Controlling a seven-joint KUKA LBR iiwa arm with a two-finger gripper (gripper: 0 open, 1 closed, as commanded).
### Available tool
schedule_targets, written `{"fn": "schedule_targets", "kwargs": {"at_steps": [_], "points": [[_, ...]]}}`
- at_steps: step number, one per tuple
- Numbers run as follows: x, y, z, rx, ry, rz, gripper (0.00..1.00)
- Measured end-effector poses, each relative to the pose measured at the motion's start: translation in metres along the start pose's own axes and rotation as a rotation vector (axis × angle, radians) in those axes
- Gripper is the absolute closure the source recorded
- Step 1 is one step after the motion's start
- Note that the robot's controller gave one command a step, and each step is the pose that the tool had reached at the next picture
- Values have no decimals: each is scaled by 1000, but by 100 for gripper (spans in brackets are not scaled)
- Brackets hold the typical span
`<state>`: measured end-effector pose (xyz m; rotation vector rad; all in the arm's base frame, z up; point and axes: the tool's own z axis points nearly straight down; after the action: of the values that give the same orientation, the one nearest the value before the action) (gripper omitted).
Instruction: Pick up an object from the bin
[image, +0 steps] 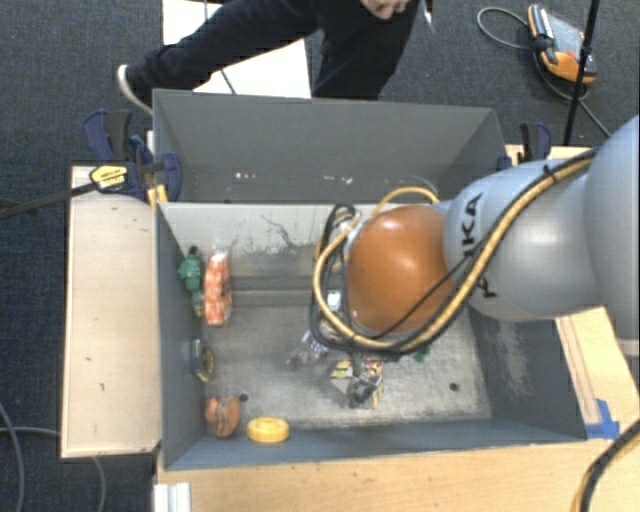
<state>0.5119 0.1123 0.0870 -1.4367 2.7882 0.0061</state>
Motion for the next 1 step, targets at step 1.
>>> {"fn": "schedule_targets", "kwargs": {"at_steps": [1], "points": [[22, -33, 9, 8, 1, -65, 0]]}}
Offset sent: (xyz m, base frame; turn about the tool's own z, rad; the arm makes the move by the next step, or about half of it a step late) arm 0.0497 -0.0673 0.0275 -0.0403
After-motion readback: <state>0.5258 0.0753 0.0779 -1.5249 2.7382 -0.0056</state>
